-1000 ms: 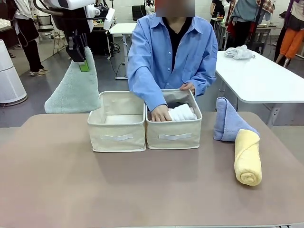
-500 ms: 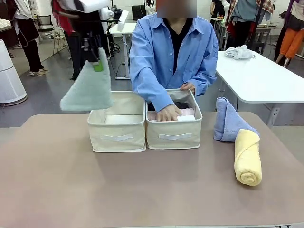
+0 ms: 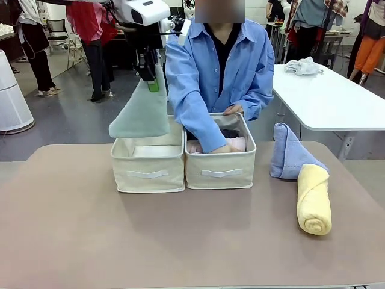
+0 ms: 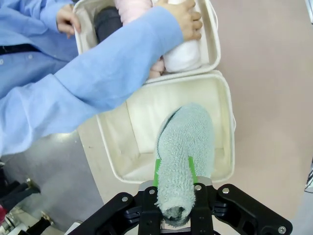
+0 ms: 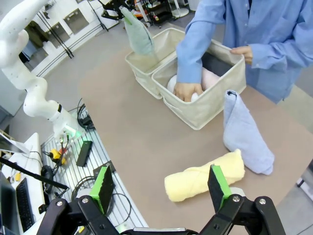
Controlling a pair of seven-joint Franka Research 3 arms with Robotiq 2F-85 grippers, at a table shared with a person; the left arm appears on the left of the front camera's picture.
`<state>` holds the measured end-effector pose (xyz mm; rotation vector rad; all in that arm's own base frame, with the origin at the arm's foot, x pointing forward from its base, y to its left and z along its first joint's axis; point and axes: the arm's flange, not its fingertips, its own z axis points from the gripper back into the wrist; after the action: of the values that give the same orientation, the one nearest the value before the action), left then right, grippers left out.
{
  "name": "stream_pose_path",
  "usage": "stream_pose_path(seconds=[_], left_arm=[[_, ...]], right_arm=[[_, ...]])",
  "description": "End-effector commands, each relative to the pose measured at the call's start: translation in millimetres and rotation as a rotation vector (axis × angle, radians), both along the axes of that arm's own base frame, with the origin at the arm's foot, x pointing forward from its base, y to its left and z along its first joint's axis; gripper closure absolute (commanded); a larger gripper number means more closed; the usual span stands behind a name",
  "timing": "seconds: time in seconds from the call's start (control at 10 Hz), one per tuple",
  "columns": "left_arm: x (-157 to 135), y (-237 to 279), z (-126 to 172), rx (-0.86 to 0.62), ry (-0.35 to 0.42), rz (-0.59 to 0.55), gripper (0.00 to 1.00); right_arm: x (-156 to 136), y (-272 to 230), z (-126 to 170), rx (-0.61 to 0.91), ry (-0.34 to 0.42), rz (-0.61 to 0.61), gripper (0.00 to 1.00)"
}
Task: Sort the towels based on their folding style.
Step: Pick up one triangle-folded towel and place it in the left Fabric basket.
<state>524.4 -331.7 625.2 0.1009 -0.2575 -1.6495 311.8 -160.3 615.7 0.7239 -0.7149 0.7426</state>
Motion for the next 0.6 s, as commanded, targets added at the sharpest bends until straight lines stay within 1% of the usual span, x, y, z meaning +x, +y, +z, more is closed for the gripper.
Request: stream_pose_path(seconds=[0.0, 0.3, 0.5], left_arm=[[10, -12, -5, 0.02, 0.009, -0.005, 0.81], [14, -20, -44, 0.02, 0.065, -0.021, 0.81], [11, -25, -65, 0.01, 0.095, -0.013, 0.81]], right_arm=[[0, 1, -1, 0.013, -0.011, 0.009, 0.0], [0, 1, -1, 0.013, -0.011, 0.009, 0.0], [0, 1, -1, 0.013, -0.011, 0.009, 0.0]])
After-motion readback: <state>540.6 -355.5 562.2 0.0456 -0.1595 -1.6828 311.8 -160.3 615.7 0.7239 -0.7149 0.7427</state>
